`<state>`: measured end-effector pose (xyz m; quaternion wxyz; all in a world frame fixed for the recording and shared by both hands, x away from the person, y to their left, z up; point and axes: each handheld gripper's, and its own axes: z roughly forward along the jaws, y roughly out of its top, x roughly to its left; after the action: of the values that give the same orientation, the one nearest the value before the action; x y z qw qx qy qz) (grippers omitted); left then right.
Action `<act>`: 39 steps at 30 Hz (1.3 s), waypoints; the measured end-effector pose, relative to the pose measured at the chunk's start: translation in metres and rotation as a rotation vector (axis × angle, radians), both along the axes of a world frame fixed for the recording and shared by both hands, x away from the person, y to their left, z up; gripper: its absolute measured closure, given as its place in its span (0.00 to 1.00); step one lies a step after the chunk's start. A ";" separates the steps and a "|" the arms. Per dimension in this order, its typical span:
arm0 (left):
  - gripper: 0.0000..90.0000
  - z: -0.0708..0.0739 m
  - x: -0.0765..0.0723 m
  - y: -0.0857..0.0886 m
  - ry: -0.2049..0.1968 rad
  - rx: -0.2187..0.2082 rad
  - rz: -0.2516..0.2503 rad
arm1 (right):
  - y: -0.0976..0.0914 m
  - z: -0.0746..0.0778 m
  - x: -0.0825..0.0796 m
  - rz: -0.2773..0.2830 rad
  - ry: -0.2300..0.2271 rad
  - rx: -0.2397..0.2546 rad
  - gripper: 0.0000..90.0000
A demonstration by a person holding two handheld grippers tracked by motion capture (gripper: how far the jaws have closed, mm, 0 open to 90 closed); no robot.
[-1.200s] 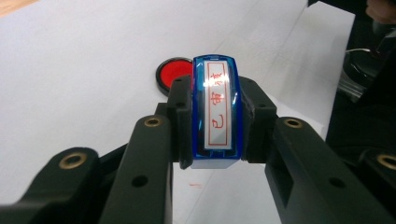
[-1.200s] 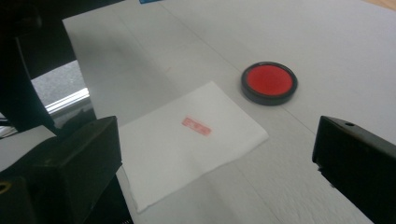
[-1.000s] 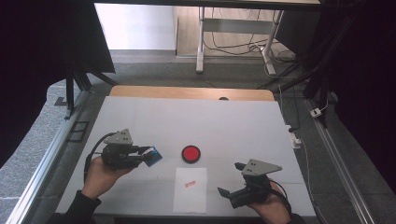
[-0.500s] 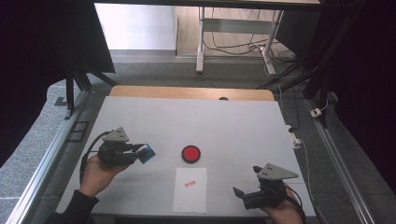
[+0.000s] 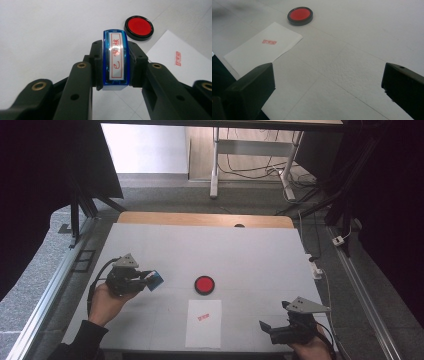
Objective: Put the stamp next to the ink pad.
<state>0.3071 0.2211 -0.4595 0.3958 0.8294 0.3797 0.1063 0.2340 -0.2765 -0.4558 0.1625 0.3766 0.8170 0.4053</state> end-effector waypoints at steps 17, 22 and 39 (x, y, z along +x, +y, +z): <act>0.77 -0.025 0.023 -0.013 0.052 0.068 0.031 | 0.001 -0.001 0.001 0.005 0.014 -0.021 0.00; 0.77 -0.033 0.026 -0.013 0.068 0.089 0.040 | 0.002 -0.001 0.001 0.010 0.015 -0.031 0.00; 0.72 -0.046 0.031 -0.017 0.097 0.148 0.053 | 0.003 -0.002 0.001 0.020 0.017 -0.044 0.00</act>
<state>0.3381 0.2044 -0.5058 0.3116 0.8501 0.4114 0.1043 0.2349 -0.2731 -0.4574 0.1597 0.3683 0.8308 0.3854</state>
